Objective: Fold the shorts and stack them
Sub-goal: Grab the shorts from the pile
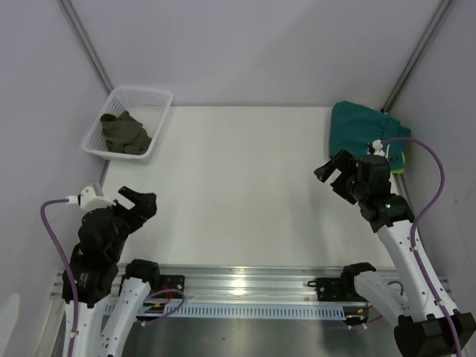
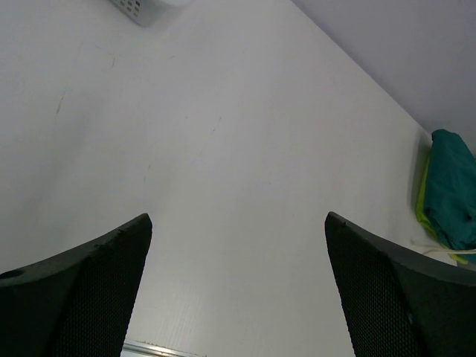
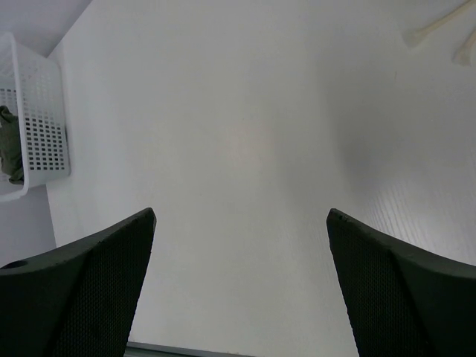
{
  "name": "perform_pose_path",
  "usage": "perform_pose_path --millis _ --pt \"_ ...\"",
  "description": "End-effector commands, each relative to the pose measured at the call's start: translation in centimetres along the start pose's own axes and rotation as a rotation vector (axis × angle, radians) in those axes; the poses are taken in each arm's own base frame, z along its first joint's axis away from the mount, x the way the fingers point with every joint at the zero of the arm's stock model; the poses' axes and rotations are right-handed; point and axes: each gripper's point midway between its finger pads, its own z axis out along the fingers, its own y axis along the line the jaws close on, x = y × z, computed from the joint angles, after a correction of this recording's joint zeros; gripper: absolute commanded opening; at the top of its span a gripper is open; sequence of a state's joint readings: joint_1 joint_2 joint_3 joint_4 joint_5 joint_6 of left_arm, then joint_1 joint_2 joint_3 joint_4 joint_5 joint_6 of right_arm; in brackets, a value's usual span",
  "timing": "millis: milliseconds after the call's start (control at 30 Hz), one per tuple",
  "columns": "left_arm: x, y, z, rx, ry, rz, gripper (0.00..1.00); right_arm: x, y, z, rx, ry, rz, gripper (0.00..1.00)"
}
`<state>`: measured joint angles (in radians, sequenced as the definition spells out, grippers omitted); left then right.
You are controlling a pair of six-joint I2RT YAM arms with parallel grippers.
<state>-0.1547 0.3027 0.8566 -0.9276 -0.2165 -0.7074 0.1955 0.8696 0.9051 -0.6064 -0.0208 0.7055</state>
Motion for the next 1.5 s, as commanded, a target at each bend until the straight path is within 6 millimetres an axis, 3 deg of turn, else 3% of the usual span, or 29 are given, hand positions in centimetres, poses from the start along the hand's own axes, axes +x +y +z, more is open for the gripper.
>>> perform_pose_path --millis 0,67,133,200,233,267,333,367,400,433,467,533,600,667,800,900,933,1000,1067,1133,1300,1467 --pt "-0.7 -0.7 0.9 -0.023 0.019 0.023 0.99 -0.8 0.8 -0.2 -0.026 -0.024 -0.013 0.99" --pt "-1.8 -0.6 1.9 -0.079 0.013 0.055 0.99 -0.7 0.8 -0.2 -0.028 -0.025 -0.019 1.0" --pt "-2.8 -0.1 4.3 -0.185 0.04 0.116 0.99 -0.8 0.9 -0.3 -0.032 -0.025 -0.028 0.99" --pt "-5.6 -0.3 5.9 -0.236 -0.006 0.097 1.0 -1.0 1.0 -0.3 -0.031 -0.026 -0.03 0.99" --pt "-5.6 0.0 7.8 -0.277 0.029 0.11 0.99 -1.2 1.2 -0.4 -0.035 -0.03 -0.034 0.99" --pt "-7.4 -1.2 8.3 -0.256 -0.004 0.095 0.99 -1.2 1.2 -0.4 -0.035 -0.031 -0.038 1.0" --pt "-8.7 -0.4 11.7 -0.296 0.005 0.024 0.99 -1.5 1.3 -0.3 -0.029 -0.034 -0.038 1.0" --pt "-10.8 -0.6 12.5 -0.292 -0.029 -0.02 0.99 -1.5 1.3 -0.2 -0.027 -0.03 -0.039 1.0" --pt "-10.5 -0.6 15.1 -0.286 0.013 -0.051 0.99 -1.5 1.3 0.0 -0.024 -0.022 -0.039 1.0" --pt "-10.7 -0.3 16.2 -0.305 0.024 -0.058 0.99 -1.6 1.5 0.0 -0.028 -0.022 -0.04 1.0" --pt "-13.2 -1.6 16.6 -0.288 -0.02 -0.058 0.99 -1.6 1.5 0.1 -0.026 -0.02 -0.041 0.99" --pt "-13.6 -1.1 18.3 -0.334 -0.008 -0.049 0.99 -1.5 1.3 0.4 -0.017 -0.014 -0.035 1.0" --pt "-16.0 -2.1 20.0 -0.333 -0.032 -0.048 0.99 -1.2 0.9 0.8 -0.004 0.001 -0.025 0.99" --pt "-17.0 -1.9 22.3 -0.355 -0.03 -0.045 0.99 -0.9 0.6 1.1 0.008 0.019 -0.015 0.99" --pt "-18.0 -1.3 26.9 -0.37 -0.023 0.004 0.99 -0.3 0.1 1.9 0.027 0.05 0.002 1.0" --pt "-17.2 0.9 30.6 -0.445 0.016 0.062 0.98 -0.2 -0.1 2.4 0.037 0.057 0.011 0.99" --pt "-18.6 0.3 31.2 -0.435 -0.011 0.074 0.97 -0.3 0.0 2.4 0.031 0.054 0.011 1.0" --pt "-16.9 2.1 33.7 -0.472 0.052 0.13 0.93 -0.2 0.1 2.7 0.028 0.061 0.017 1.0" --pt "-17.6 2.1 34.5 -0.474 0.052 0.16 0.88 -0.1 0.1 3.2 0.03 0.067 0.028 0.99" --pt "-16.9 3.0 35.3 -0.497 0.071 0.205 0.86 -0.2 0.3 3.5 0.025 0.073 0.039 1.0" --pt "-16.6 5.4 36.5 -0.563 0.072 0.306 0.88 0.0 0.9 4.4 0.009 0.107 0.056 0.99" --pt "-15.1 7.8 38.2 -0.629 0.128 0.36 0.91 0.1 1.0 4.4 0.009 0.123 0.053 0.99"
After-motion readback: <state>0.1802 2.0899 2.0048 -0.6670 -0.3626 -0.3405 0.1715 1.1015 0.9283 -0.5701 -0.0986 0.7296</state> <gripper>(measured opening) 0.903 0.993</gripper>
